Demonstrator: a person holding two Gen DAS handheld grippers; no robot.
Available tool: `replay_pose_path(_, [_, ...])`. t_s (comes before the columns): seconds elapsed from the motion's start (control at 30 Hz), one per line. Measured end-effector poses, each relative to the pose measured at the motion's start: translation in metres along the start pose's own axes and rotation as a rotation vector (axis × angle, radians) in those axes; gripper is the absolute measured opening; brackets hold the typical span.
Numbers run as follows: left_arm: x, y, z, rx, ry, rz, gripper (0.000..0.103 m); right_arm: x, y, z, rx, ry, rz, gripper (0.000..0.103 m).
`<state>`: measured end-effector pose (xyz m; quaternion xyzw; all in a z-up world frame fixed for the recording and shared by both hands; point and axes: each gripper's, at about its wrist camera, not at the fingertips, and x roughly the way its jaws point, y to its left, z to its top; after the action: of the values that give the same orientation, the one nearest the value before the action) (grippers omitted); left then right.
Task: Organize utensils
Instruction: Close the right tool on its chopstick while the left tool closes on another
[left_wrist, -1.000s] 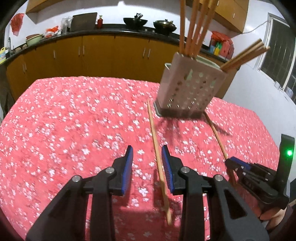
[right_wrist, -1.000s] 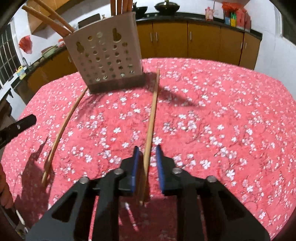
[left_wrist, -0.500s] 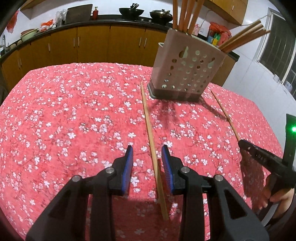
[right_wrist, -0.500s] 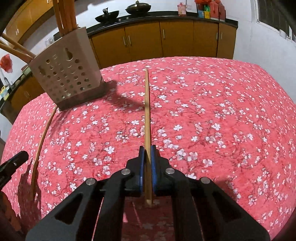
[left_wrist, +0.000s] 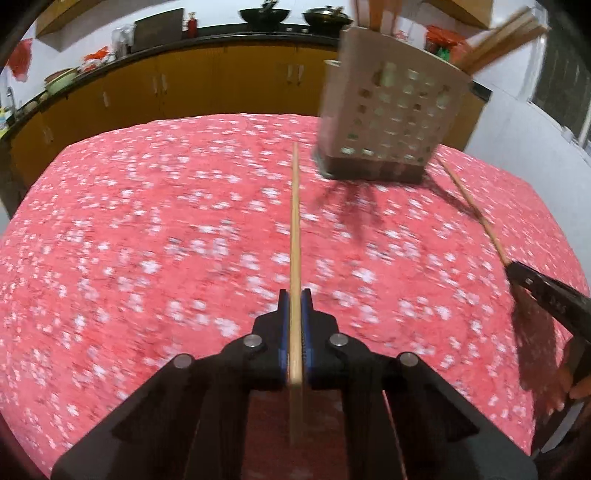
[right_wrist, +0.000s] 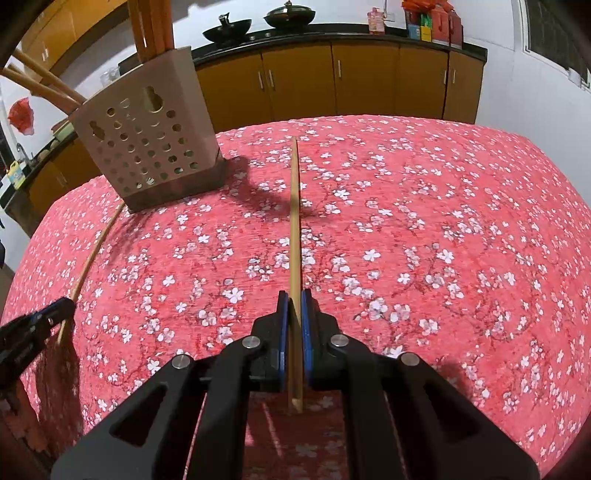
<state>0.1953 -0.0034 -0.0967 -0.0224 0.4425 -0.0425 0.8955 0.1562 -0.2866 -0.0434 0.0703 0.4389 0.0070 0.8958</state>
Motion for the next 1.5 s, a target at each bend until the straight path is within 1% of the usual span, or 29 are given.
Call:
replay_pose_path(0.13, [0.001, 0.028, 0.007, -0.048, -0.004, 0.044, 0.008, 0.001, 0.0, 0.0, -0.006, -0.006, -0.003, 0.008])
replay_pose_path(0.27, [0.0, 0.043, 0.009, -0.08, -0.012, 0.034, 0.008, 0.002, 0.003, 0.0, -0.025, -0.014, -0.016, 0.008])
replay_pose_path(0.4, [-0.001, 0.041, 0.008, -0.064, -0.021, 0.05, 0.01, 0.002, 0.002, 0.0, -0.025, -0.013, -0.014, 0.008])
replay_pose_path(0.53, [-0.002, 0.048, 0.009, -0.08, -0.022, 0.031, 0.01, 0.002, 0.001, 0.0, -0.029, -0.012, -0.016, 0.008])
replay_pose_path(1.5, [0.002, 0.04, 0.008, -0.067, -0.021, 0.051, 0.01, 0.002, 0.004, 0.001, -0.03, -0.012, -0.017, 0.008])
